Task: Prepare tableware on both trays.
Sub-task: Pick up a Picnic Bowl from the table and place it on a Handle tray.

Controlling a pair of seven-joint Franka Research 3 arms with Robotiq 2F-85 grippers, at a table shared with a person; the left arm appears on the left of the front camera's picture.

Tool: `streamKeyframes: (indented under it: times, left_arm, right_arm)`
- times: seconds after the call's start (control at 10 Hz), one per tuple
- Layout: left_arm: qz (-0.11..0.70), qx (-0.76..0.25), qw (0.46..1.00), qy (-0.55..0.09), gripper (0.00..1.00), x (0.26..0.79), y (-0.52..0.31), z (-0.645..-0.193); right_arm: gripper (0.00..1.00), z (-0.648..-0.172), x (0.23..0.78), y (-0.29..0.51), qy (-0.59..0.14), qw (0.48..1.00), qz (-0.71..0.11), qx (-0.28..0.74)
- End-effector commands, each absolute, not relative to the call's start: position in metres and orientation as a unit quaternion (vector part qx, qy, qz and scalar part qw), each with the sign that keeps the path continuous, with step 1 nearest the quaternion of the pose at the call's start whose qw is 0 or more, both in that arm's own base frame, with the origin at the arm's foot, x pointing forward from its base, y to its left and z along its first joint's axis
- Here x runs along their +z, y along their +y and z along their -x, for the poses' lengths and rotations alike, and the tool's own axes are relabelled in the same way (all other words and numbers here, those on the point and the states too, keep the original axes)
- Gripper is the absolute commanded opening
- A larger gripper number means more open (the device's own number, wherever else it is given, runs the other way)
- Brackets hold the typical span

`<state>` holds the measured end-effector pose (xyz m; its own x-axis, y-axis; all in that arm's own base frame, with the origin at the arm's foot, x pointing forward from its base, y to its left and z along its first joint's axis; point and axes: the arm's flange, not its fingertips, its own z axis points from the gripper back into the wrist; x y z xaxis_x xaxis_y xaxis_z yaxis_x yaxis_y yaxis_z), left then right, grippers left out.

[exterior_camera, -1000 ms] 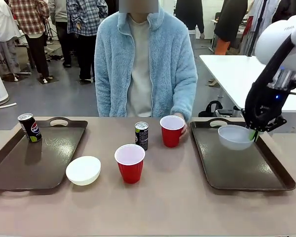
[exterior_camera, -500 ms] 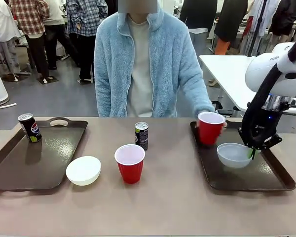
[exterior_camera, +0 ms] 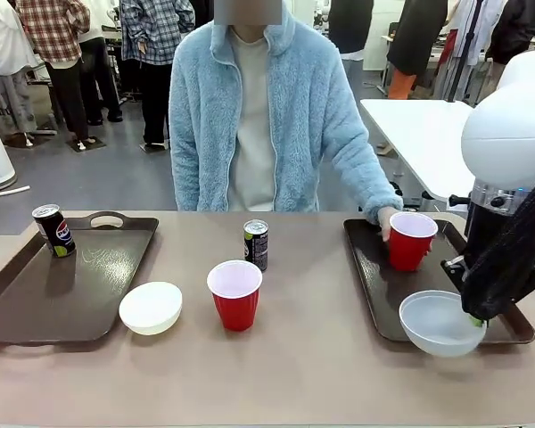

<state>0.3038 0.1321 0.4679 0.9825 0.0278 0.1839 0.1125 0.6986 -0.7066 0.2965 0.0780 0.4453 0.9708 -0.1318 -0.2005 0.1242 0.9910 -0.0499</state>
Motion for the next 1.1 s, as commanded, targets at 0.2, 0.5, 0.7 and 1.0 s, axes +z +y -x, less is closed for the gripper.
streamKeyframes:
  times: [0.2, 0.5, 0.7, 1.0]
  left_arm:
    - [0.391, -0.025, 0.915, -0.093, 1.0, 0.468, 0.134, -0.303]
    - [0.391, -0.025, 0.915, -0.093, 1.0, 0.468, 0.134, -0.303]
    - [0.391, -0.025, 0.915, -0.093, 1.0, 0.468, 0.134, -0.303]
    - [0.391, -0.025, 0.915, -0.093, 1.0, 0.468, 0.134, -0.303]
  right_arm:
    - [0.0, -0.321, 0.439, 0.069, 0.107, 0.991, 0.005, -0.083]
    - [0.0, -0.365, 0.422, 0.039, 0.069, 0.993, -0.037, -0.093]
    - [0.0, -0.387, 0.396, 0.024, 0.054, 0.993, -0.046, -0.097]
    - [0.0, -0.411, 0.361, 0.01, 0.015, 0.99, -0.085, -0.109]
